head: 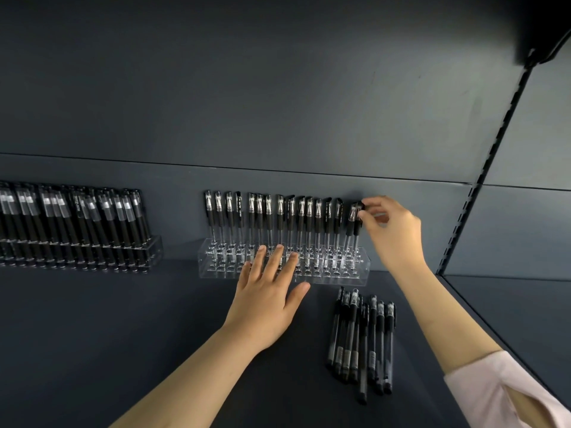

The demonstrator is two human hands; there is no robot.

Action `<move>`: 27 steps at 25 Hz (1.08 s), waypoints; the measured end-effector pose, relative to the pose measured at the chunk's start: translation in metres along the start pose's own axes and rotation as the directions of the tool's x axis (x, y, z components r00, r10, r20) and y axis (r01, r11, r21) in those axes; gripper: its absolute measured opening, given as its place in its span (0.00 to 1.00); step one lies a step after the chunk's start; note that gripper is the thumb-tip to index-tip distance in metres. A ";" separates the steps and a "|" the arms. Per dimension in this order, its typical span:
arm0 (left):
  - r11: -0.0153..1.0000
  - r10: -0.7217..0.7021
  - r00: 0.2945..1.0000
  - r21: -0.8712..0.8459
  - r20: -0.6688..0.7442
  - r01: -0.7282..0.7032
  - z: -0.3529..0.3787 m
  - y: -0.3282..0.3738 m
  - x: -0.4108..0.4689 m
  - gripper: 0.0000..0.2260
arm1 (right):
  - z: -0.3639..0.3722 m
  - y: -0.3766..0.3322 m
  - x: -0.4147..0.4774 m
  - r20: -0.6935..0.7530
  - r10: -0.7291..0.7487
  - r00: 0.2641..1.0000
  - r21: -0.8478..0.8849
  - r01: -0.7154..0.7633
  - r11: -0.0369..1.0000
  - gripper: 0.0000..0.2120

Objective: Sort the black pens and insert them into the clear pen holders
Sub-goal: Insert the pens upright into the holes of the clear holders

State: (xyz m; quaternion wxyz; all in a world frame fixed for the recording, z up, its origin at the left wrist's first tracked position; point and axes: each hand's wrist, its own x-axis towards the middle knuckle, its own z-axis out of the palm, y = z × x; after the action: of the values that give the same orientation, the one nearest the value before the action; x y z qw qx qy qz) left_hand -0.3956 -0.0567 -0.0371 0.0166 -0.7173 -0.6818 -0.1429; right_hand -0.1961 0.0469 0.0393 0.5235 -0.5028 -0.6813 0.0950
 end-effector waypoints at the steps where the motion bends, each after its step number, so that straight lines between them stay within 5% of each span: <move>1: 1.000 -0.006 1.000 -0.006 0.000 0.006 -0.001 0.002 -0.001 0.31 | -0.004 -0.001 -0.001 0.013 0.027 1.000 0.028 -0.028 0.999 0.10; 6: 0.992 -0.004 0.986 -0.126 -0.167 -0.017 -0.017 0.039 -0.020 0.31 | -0.037 0.014 -0.015 0.100 0.129 0.987 0.079 -0.137 0.987 0.10; 8: 0.969 -0.064 0.998 -0.240 -0.029 0.055 -0.018 0.070 -0.028 0.34 | -0.051 0.025 -0.022 0.110 0.175 0.978 0.072 -0.184 0.980 0.08; 11: 0.975 -0.183 0.971 -0.101 0.152 0.200 -0.011 0.107 -0.028 0.42 | -0.064 0.038 -0.035 0.137 0.236 0.962 0.073 -0.247 0.966 0.07; 15: 0.961 -0.278 0.947 0.030 0.161 0.277 -0.006 0.121 -0.019 0.46 | -0.067 0.045 -0.042 0.139 0.272 0.952 0.072 -0.283 0.956 0.06; 24: 0.934 -0.350 0.909 0.011 0.228 0.357 -0.004 0.136 -0.010 0.47 | -0.084 0.061 -0.029 0.091 0.293 0.952 -0.029 -0.292 0.956 0.09; 27: 0.935 -0.346 0.911 0.000 0.225 0.355 -0.005 0.141 -0.009 0.44 | -0.084 0.067 -0.029 0.218 0.301 0.929 -0.109 -0.283 0.953 0.09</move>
State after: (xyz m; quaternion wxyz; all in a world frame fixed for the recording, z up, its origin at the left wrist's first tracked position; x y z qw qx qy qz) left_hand -0.2585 -0.0760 -0.0106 -0.1000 -0.5949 -0.7938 -0.0768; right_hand -0.0904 0.0223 0.0144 0.4011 -0.6033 -0.6584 0.2041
